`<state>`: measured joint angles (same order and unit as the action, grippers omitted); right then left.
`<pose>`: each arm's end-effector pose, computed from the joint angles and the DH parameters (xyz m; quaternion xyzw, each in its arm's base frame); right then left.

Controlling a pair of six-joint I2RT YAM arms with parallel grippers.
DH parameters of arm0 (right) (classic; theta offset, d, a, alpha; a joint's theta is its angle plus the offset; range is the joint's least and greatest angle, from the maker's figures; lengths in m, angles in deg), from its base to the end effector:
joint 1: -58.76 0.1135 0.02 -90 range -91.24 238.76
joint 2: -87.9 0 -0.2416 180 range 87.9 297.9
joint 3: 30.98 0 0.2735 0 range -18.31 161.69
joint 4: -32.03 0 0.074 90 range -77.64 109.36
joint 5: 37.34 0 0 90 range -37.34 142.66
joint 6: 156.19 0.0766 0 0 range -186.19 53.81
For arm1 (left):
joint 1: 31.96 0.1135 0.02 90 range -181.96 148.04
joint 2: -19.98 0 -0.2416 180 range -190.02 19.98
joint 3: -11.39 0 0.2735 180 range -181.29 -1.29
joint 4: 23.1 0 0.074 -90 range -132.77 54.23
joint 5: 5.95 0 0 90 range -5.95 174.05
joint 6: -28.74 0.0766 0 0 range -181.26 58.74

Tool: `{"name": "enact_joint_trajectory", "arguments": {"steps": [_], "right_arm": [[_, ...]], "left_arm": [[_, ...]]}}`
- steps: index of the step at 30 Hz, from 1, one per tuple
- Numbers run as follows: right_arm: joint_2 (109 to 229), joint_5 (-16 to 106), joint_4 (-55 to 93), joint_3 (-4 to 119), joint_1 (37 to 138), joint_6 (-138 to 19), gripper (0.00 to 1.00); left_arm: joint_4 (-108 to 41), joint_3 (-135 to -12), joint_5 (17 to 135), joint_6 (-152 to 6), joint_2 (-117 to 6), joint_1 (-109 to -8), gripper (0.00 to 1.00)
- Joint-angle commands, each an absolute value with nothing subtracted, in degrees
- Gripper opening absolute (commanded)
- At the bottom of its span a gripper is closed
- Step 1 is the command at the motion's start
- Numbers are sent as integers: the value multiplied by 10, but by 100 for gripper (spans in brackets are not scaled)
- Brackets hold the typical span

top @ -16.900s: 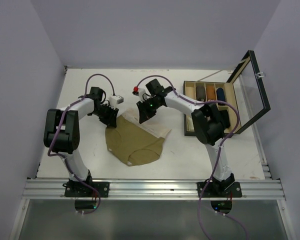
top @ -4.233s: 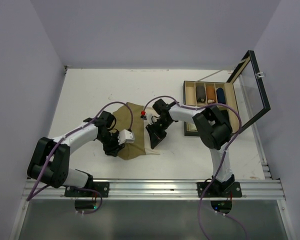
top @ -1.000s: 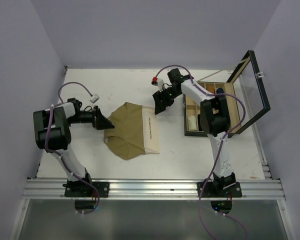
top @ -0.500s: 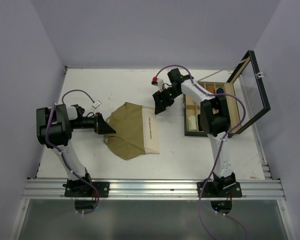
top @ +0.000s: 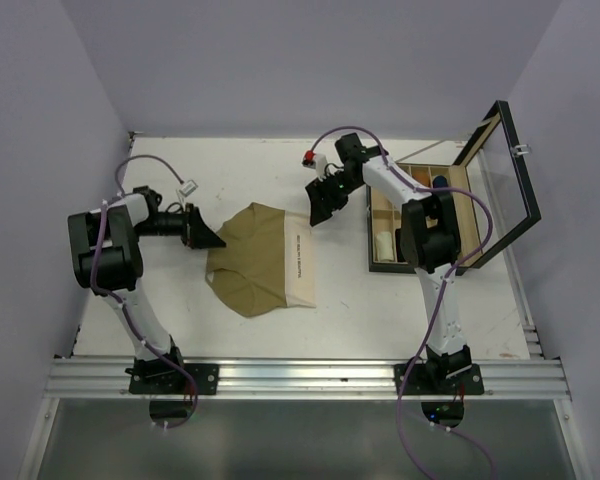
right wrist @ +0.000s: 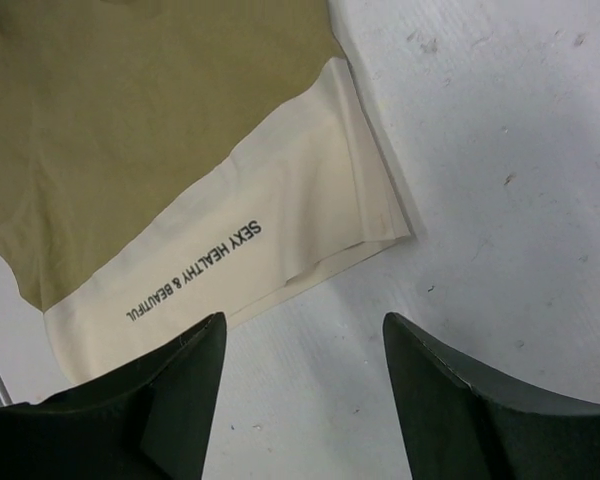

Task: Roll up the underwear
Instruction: Fold the underwear

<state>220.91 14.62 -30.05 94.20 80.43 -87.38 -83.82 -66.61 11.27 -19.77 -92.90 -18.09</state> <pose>0.4490 0.2292 0.1268 -0.3930 0.8458 0.3216 0.1636 0.3368 0.0078 0.0835 0.1638 0.7877 -0.5430 0.2404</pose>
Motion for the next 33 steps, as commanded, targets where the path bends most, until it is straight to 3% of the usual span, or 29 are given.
{"name": "enact_joint_trajectory", "arguments": {"steps": [1, 6, 11, 16, 19, 24, 33], "right_arm": [[2175, 154, -308, 994, 800, -898, 68], [2194, 181, -296, 1036, 800, -917, 65], [2236, 196, -324, 1086, 800, -951, 58], [2278, 181, -340, 1127, 801, -966, 55], [2295, 179, -331, 1133, 803, -970, 56], [2316, 179, -332, 1133, 809, -977, 58], [2329, 156, -326, 1133, 820, -965, 58]], "left_arm": [[-884, -788, 121, -187, -857, -188, 100], [-797, -881, 310, -208, -845, -240, 100], [-700, -923, 425, -188, -888, -300, 100], [-784, -1134, 426, -171, -1048, -320, 100], [-812, -1191, 414, -183, -1104, -344, 98], [-772, -1160, 420, -178, -1118, -379, 84], [-789, -1145, 383, -185, -1149, -382, 79]]}}
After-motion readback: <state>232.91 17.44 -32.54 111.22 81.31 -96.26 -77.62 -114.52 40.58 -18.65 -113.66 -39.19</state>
